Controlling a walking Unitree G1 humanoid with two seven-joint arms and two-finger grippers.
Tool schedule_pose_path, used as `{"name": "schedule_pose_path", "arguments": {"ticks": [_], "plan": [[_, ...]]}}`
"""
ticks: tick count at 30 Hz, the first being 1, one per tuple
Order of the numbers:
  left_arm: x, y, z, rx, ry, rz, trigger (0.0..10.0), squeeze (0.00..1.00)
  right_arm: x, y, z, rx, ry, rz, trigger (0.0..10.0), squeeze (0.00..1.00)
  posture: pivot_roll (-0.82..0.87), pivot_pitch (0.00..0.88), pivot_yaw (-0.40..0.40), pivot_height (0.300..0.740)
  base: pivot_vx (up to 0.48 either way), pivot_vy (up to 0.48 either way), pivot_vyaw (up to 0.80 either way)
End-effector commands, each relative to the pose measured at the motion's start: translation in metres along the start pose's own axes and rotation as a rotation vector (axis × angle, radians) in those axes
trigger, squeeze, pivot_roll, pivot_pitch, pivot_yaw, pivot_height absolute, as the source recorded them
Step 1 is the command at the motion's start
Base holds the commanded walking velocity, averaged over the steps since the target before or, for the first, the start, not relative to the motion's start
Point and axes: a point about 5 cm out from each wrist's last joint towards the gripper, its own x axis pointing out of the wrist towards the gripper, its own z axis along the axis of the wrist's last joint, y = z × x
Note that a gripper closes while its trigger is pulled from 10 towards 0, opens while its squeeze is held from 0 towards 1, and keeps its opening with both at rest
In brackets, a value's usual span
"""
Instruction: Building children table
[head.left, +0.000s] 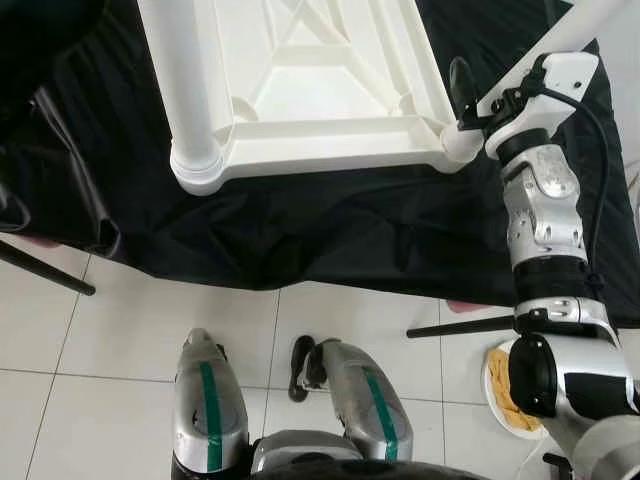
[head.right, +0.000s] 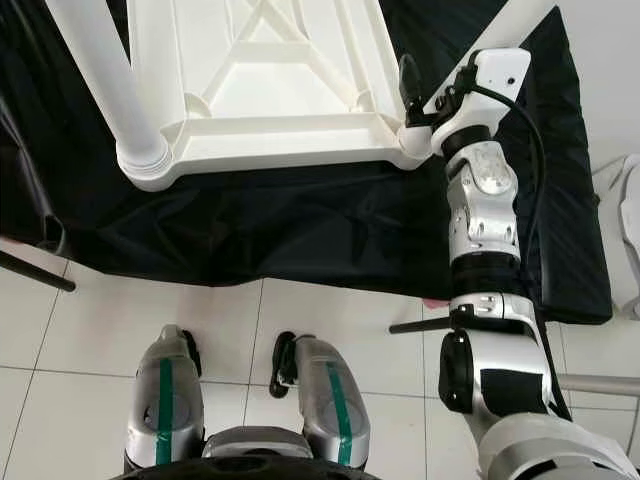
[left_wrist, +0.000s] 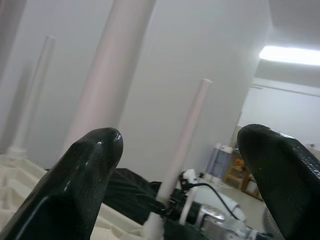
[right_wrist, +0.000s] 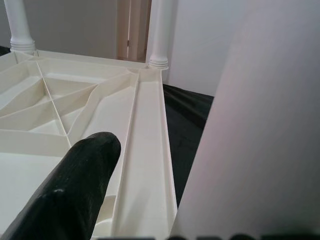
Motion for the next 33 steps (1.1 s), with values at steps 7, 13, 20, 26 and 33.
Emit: {"name": "schedule_pose_path", "arguments": {"ticks": [7, 13, 20, 26, 33], "plan": [[0.010, -0.019, -0.005, -0.112, 0.012, -0.308, 10.0, 0.00, 0.012, 0.007, 0.007, -0.020, -0.025, 0.045, 10.0, 0.00, 0.25, 0.149, -0.189, 0.740, 0.000, 0.000, 0.00], [0.018, -0.016, -0.011, -0.170, 0.021, -0.350, 10.0, 0.00, 0.016, 0.009, 0.007, -0.015, -0.037, 0.043, 10.0, 0.00, 0.24, 0.146, -0.171, 0.740, 0.000, 0.000, 0.00], [0.033, 0.012, -0.024, -0.197, 0.040, -0.187, 10.0, 0.00, 0.011, 0.005, 0.006, -0.015, -0.045, 0.012, 10.0, 0.00, 0.21, 0.144, -0.144, 0.740, 0.000, 0.000, 0.00], [0.038, 0.018, -0.031, -0.181, 0.056, -0.124, 10.0, 0.00, 0.008, 0.004, 0.004, -0.016, -0.045, -0.003, 10.0, 0.00, 0.19, 0.138, -0.131, 0.740, 0.000, 0.000, 0.00], [0.052, 0.033, -0.060, -0.145, 0.139, 0.014, 10.0, 0.00, 0.002, 0.003, 0.001, -0.013, -0.047, -0.015, 10.0, 0.00, 0.18, 0.126, -0.127, 0.740, 0.000, 0.000, 0.00]]}}
